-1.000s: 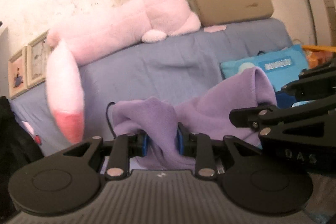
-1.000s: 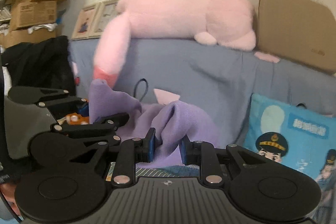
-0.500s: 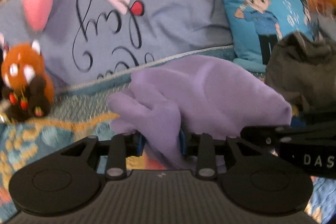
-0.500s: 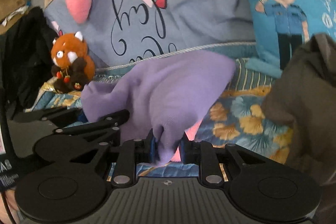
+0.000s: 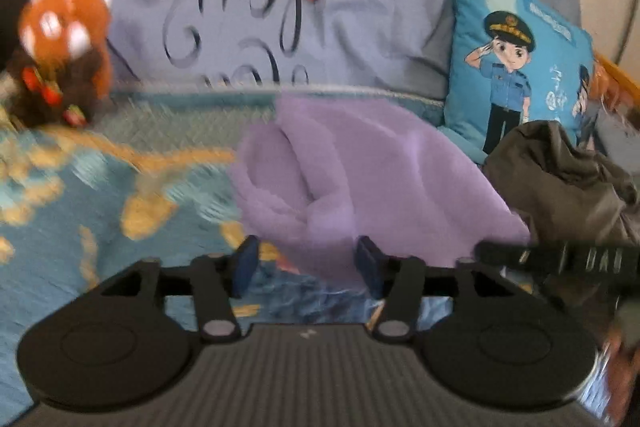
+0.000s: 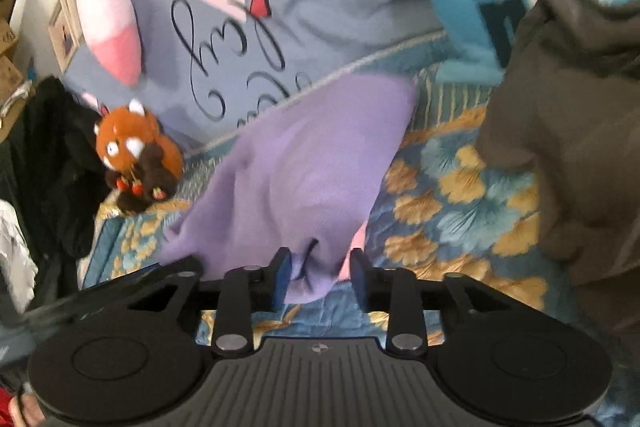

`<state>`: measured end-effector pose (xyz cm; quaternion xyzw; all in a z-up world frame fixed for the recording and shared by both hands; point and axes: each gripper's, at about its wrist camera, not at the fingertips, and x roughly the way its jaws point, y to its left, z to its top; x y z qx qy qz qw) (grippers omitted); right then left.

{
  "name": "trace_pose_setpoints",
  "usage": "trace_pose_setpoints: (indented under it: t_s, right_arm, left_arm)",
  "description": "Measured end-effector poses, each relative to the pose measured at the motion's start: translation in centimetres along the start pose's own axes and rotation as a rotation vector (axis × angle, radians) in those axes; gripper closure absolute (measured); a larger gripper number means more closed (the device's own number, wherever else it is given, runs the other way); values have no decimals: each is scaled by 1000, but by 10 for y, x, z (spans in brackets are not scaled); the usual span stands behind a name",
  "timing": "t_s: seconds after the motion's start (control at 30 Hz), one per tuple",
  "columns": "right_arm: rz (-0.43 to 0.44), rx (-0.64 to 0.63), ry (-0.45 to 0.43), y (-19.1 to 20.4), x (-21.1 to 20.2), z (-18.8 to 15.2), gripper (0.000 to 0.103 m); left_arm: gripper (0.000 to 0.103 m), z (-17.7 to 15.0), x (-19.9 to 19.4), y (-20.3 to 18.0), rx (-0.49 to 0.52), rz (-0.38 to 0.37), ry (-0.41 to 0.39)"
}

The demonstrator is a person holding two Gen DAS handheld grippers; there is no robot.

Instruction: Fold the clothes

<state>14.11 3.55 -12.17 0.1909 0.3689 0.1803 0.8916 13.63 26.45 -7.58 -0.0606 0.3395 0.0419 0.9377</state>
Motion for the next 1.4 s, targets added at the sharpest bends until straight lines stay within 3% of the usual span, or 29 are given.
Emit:
trace_pose_setpoints:
  t_s: [0.03,0.07,0.2,0.27,0.37,0.5,0.6,0.7,0.73,0.87,1.0,1.13,1.2,1.3,1.4]
  right_arm:
    - [-14,-17,-27,3,-10,3,48]
    - [-32,-37,-54,7,-18,8,36]
    - [-116,-153,-153,29,-46,25,23]
    - [-148,-217,-157,37,-34,31,15]
    - [-195,-313,-156,50,-13,38,14]
    - [-259,-442,-155,66,16,48,15]
    - [-354,-491,-25,56,44,23,19]
    - [-374,-518,91,39,64,-10,18]
    - [-378,-526,123,34,70,-19,18]
    - [-344,-520,98,31,60,-19,22]
    - [-291,-501,-44,43,23,6,22]
    - [-201,-608,-160,59,17,37,14]
    - [-147,-753,-159,70,31,42,13]
    - [-25,-977,-95,71,56,34,13]
    - [103,-1150,-38,59,75,20,11]
  left_arm:
    - [3,3,-14,-1,37,25,-28]
    - [0,7,-27,-2,72,42,-64]
    - [0,35,-52,-4,143,40,-143]
    - [0,50,-43,-8,150,6,-138]
    - [0,69,-11,-18,159,-14,-84]
    - [0,71,51,-27,214,179,101]
    - [0,45,79,-23,277,240,208]
    - [0,8,95,-21,339,264,287]
    - [0,2,96,-20,346,262,295]
    - [0,14,78,-17,340,256,240]
    - [0,25,59,-14,333,250,186]
    - [0,65,30,-20,319,134,68]
    - [0,80,29,-30,360,49,39]
    - [0,83,44,-47,503,-101,18]
    - [0,80,69,-43,584,-291,72]
